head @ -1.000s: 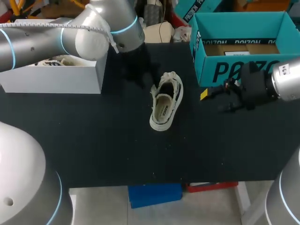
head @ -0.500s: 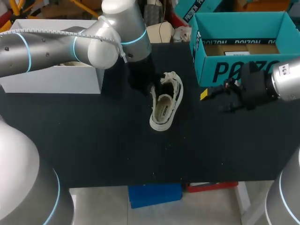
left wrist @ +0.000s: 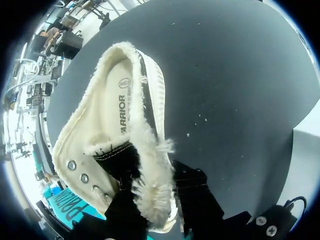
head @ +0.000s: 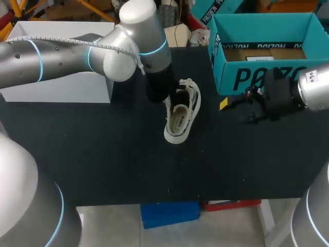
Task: Take the shoe out of the shoebox, open the shoe tongue, remove and reinsert the insole, then place the shoe into the shoebox
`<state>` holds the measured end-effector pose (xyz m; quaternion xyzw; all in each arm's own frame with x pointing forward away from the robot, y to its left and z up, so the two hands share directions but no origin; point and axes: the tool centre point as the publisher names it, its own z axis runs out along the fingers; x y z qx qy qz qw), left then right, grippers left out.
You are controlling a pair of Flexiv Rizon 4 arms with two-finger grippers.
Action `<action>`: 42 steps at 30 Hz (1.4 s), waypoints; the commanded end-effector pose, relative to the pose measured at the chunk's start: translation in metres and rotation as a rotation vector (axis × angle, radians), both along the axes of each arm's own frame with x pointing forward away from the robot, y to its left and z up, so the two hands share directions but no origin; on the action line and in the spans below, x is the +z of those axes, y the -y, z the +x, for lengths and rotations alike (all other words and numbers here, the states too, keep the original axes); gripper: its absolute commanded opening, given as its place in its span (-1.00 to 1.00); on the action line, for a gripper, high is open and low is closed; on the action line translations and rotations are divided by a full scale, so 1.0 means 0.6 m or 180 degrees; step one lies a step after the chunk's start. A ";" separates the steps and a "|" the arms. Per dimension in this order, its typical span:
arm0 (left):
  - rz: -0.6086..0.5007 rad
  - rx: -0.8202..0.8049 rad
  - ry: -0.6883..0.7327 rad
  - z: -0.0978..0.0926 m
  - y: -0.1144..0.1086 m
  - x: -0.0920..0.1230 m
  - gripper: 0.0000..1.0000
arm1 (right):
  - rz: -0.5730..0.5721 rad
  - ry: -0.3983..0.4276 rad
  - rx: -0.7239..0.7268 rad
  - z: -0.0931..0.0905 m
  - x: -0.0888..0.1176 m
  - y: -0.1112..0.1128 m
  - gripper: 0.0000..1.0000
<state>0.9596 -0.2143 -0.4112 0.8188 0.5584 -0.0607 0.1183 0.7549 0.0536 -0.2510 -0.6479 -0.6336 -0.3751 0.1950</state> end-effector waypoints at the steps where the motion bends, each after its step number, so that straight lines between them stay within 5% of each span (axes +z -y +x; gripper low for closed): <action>1: -0.0012 -0.0055 0.0077 -0.007 -0.002 0.003 -1.00 | -0.0007 -0.0005 0.0000 0.001 0.000 -0.001 1.00; 7: -0.0074 -0.0100 0.0065 -0.012 -0.005 0.059 -1.00 | -0.0007 -0.0005 0.0000 0.001 0.000 -0.001 1.00; 14: -0.0155 0.0121 -0.0052 -0.017 -0.016 0.184 -1.00 | -0.0007 -0.0005 0.0000 0.001 0.000 -0.001 1.00; 22: -0.0314 0.1302 -0.0258 0.019 -0.068 0.314 -1.00 | -0.0007 -0.0005 0.0000 0.001 0.000 -0.001 1.00; 30: -0.0897 0.2911 -0.0086 0.100 -0.210 0.380 -1.00 | -0.0007 -0.0005 0.0000 0.001 0.000 -0.001 1.00; 38: -0.1387 0.4085 -0.0027 0.139 -0.377 0.379 -1.00 | -0.0007 -0.0005 0.0000 0.001 0.000 -0.001 1.00; 42: -0.1548 0.4396 0.0061 0.152 -0.426 0.390 -1.00 | -0.0007 -0.0005 0.0000 0.001 0.000 -0.001 1.00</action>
